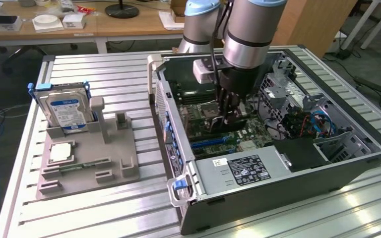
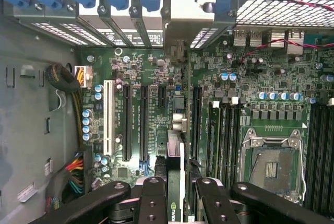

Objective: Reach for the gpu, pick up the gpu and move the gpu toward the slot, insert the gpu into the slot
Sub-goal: 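Insert the gpu into the slot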

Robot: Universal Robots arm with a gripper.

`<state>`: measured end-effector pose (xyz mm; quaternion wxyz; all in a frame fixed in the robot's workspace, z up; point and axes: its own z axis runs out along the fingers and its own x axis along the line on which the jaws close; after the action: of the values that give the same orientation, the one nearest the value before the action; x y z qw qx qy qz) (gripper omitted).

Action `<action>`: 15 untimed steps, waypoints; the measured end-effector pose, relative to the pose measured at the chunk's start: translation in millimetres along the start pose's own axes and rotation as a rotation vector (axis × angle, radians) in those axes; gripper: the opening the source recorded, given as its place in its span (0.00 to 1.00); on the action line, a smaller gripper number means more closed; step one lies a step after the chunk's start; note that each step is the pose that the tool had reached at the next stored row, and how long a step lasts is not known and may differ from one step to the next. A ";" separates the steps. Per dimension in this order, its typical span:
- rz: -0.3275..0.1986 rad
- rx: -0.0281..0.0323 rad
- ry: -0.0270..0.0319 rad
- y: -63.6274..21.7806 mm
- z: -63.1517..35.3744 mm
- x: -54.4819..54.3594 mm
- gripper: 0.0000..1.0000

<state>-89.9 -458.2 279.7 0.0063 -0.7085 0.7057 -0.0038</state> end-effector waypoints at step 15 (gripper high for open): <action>0.000 0.0000 0.0001 0.1 3.3 0.0 0.26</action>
<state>-90.0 -458.3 276.3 0.0062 -0.7085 0.7057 -0.0039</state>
